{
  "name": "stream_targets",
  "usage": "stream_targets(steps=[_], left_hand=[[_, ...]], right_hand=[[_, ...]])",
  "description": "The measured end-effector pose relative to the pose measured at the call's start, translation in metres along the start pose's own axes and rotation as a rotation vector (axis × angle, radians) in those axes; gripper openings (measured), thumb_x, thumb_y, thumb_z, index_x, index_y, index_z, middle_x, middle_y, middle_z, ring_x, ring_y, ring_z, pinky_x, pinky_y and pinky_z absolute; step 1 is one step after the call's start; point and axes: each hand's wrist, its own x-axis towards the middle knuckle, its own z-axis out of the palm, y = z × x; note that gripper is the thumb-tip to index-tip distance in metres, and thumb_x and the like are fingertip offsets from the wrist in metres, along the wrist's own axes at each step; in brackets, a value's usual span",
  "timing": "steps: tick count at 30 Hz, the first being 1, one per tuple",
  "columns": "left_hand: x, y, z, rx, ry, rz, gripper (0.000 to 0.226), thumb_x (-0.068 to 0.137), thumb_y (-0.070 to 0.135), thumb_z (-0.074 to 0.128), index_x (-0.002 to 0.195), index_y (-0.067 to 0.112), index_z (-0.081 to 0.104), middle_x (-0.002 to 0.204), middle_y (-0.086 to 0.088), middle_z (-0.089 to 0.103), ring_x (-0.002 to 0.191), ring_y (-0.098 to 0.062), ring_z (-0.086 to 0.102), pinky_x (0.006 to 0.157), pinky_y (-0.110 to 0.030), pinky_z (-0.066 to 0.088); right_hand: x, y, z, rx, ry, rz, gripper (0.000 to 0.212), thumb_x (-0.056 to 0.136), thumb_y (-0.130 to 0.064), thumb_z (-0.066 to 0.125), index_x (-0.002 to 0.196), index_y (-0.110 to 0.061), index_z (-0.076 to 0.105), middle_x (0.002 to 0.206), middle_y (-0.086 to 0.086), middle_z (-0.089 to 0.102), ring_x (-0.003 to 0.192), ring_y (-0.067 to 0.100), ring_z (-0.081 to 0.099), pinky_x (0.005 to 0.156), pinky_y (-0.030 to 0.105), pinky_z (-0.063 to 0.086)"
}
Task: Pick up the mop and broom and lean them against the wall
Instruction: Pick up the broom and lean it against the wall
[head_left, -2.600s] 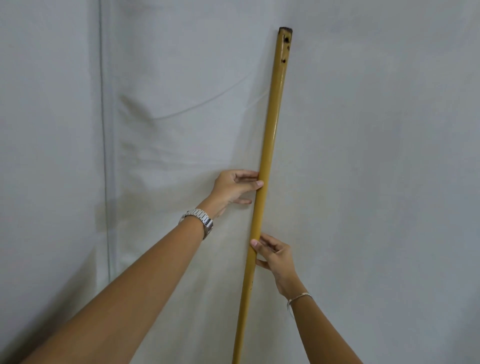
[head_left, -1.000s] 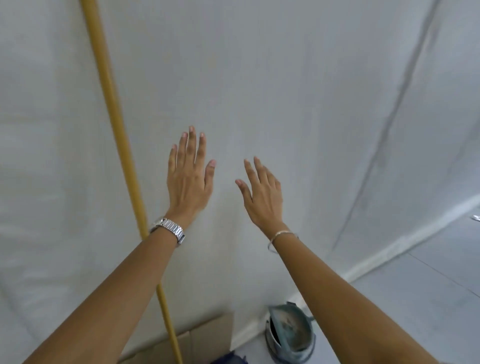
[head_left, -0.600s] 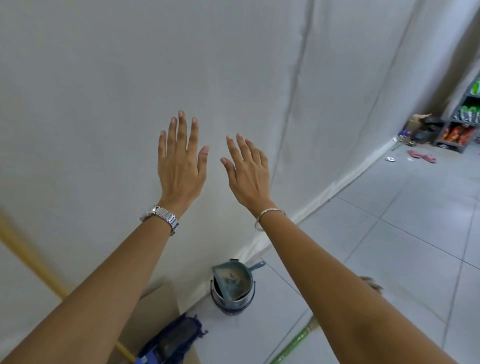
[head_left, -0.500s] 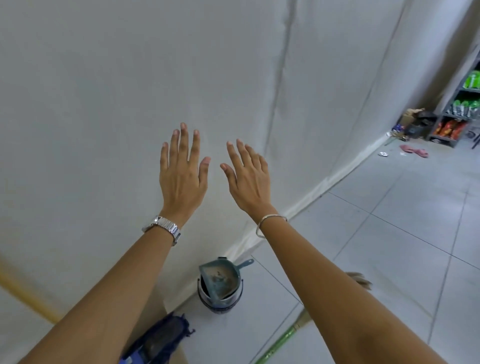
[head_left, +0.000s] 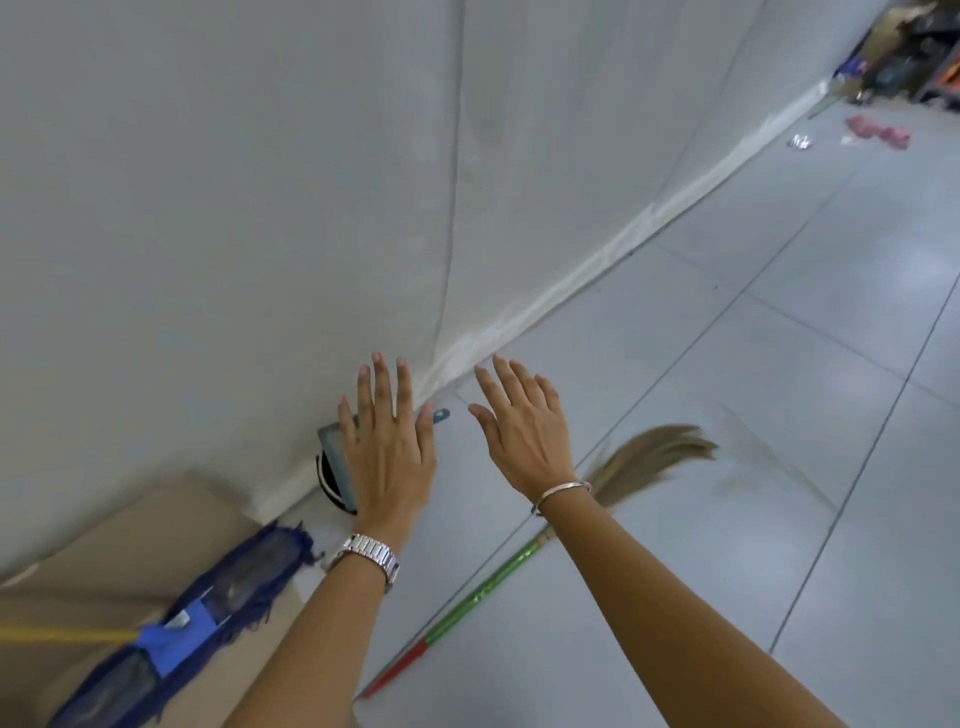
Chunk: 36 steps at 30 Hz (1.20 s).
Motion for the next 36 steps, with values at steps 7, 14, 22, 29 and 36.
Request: stream_targets(steps=[7,14,22,29,36], left_hand=[[-0.078,-0.055,0.211,0.047,-0.296,-0.09,0.059,0.096,0.045,0.012,0.148,0.017,0.013,0.157,-0.006,0.005,0.144,-0.023,0.004,0.11,-0.067,0.011],[-0.206,-0.126,0.396,0.116,-0.609,-0.206,0.061,0.094,0.05,0.008,0.148,0.022,0.007,0.158,-0.006,0.0,0.146,-0.025,0.004,0.111,-0.065,0.012],[-0.305,-0.158,0.519,-0.15,-0.431,-0.796,0.057,0.091,0.038,0.05,0.14,0.011,0.037,0.147,-0.019,0.034,0.134,-0.034,0.033,0.099,-0.049,0.037],[-0.307,-0.173,0.58,-1.019,-0.099,-1.995,0.045,0.084,0.024,0.066,0.12,0.0,0.054,0.125,-0.022,0.057,0.11,-0.035,0.058,0.08,-0.041,0.053],[-0.277,-0.187,0.577,-1.329,0.235,-2.019,0.041,0.088,0.013,0.062,0.125,0.0,0.049,0.123,-0.019,0.056,0.109,-0.028,0.06,0.075,-0.032,0.052]], right_hand=[[-0.077,0.083,0.203,-0.03,-0.324,0.033,0.05,0.095,-0.041,0.041,0.139,-0.017,0.035,0.147,0.012,0.039,0.134,0.031,0.038,0.108,0.047,0.033],[-0.161,0.135,0.396,-0.005,-0.607,-0.075,0.055,0.095,-0.046,0.034,0.143,-0.021,0.026,0.152,0.008,0.031,0.138,0.028,0.031,0.111,0.044,0.026],[-0.224,0.165,0.552,-0.046,-0.915,-0.213,0.06,0.094,-0.047,0.039,0.145,-0.024,0.017,0.154,0.005,0.027,0.139,0.026,0.027,0.113,0.042,0.021],[-0.239,0.162,0.614,-0.089,-0.923,-0.378,0.047,0.093,-0.02,0.05,0.138,-0.019,0.035,0.136,0.008,0.05,0.121,0.029,0.048,0.102,0.039,0.036],[-0.218,0.147,0.612,-0.131,-0.88,-0.414,0.033,0.09,-0.003,0.051,0.121,-0.012,0.05,0.115,0.013,0.052,0.093,0.027,0.058,0.082,0.036,0.046]])
